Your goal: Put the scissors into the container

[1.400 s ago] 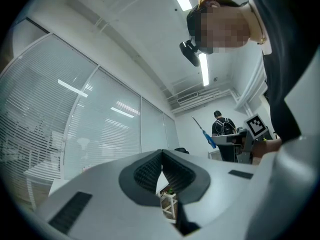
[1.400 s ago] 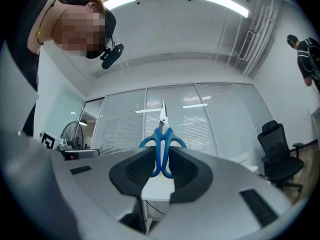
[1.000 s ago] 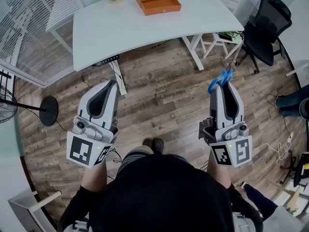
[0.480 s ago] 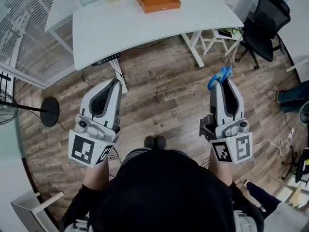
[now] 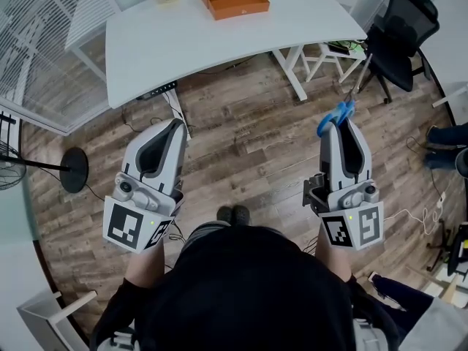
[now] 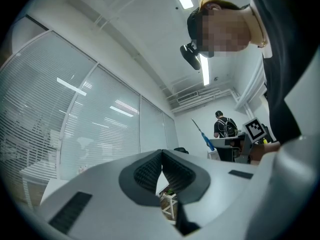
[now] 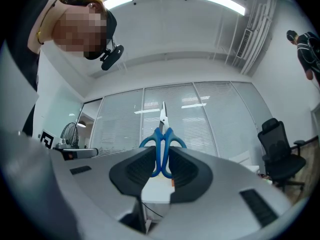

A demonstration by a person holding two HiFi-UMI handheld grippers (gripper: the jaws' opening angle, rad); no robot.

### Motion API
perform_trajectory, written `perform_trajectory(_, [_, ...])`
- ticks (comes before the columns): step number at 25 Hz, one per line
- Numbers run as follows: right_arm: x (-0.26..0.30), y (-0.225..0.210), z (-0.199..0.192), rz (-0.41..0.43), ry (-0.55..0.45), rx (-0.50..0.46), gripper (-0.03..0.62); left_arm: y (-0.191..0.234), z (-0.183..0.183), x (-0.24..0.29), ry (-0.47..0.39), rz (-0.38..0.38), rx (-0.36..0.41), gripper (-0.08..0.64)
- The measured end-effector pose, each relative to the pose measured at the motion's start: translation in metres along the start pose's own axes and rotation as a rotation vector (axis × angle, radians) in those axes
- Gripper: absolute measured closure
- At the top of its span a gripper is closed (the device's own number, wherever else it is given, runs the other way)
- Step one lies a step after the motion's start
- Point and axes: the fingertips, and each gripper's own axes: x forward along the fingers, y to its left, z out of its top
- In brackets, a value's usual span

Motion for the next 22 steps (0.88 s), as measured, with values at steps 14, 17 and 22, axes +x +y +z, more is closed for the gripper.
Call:
perform_trajectory(14, [0.005,-0.018,-0.011,0.034,0.017,0.013,0.505,-0.009,-0.015,0.010,0.025,0.029,-0.025,0.548])
perform_trajectory(17, [0.013,-0.019,-0.014,0.036,0.017,0.005,0.505,-0.004,-0.015,0.018,0.013,0.017,-0.016,0.547])
perform_trajectory(22, [0.029,-0.028,-0.021,0.026,0.017,-0.006,0.505,0.008,-0.026,0.041,0.016,-0.005,-0.021,0.547])
